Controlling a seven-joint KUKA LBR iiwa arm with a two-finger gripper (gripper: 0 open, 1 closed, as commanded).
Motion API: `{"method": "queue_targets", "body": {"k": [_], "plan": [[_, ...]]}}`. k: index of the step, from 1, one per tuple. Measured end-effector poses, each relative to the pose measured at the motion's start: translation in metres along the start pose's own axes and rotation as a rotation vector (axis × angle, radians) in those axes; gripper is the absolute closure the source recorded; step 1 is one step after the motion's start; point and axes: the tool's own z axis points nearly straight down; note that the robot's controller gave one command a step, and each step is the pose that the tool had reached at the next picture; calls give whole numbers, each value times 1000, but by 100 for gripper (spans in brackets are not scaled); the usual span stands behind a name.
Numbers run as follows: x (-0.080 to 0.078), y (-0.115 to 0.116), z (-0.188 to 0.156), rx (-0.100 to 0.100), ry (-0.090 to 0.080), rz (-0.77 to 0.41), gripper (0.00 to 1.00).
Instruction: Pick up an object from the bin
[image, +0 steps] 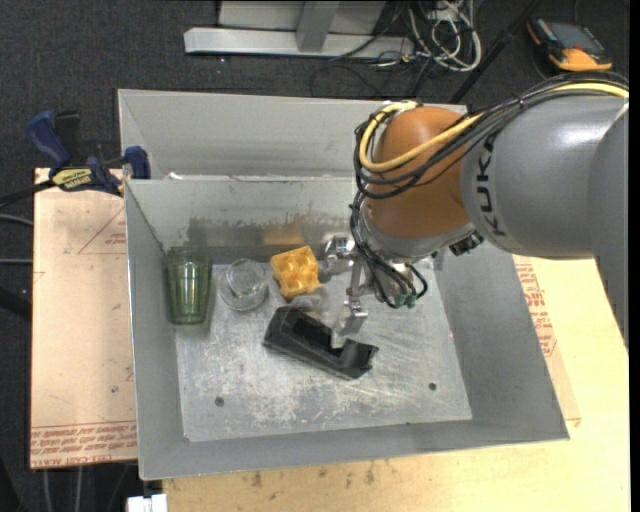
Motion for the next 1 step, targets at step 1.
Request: {"method": "queue_targets", "body": {"k": [1], "plan": [[-6, 83, 71, 5, -2, -111, 100]]}}
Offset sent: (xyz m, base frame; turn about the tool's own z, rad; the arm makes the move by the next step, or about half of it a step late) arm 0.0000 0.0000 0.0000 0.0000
